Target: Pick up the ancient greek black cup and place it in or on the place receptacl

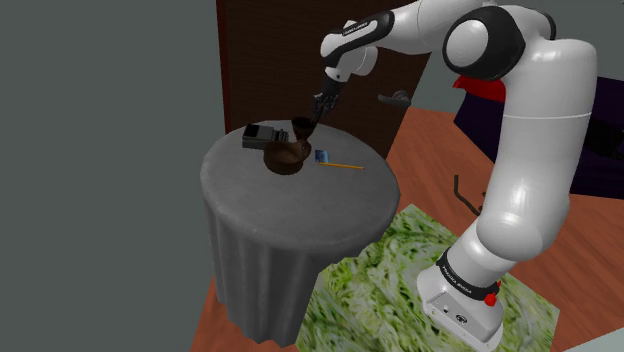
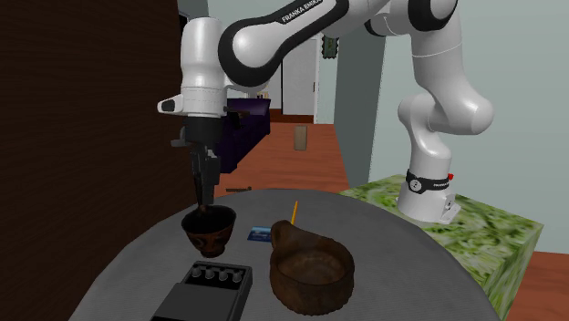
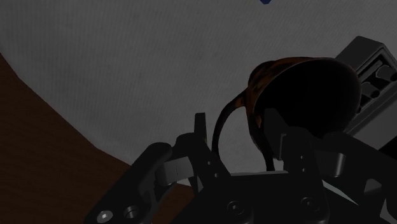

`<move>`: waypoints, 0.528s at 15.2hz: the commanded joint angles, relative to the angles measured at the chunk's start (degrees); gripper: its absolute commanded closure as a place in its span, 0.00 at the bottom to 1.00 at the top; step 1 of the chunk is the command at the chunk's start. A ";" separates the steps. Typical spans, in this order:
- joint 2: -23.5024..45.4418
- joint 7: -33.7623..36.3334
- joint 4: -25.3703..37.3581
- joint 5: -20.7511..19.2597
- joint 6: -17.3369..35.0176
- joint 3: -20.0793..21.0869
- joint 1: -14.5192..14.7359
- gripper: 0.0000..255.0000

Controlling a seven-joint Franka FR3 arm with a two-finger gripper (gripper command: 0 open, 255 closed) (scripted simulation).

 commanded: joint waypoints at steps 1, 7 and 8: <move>-0.62 0.34 0.64 -0.31 -1.22 -0.15 0.02 1.00; -2.38 1.47 2.73 -1.24 -4.93 -0.53 0.13 1.00; -2.63 1.66 3.13 -1.39 -5.56 -0.58 0.14 1.00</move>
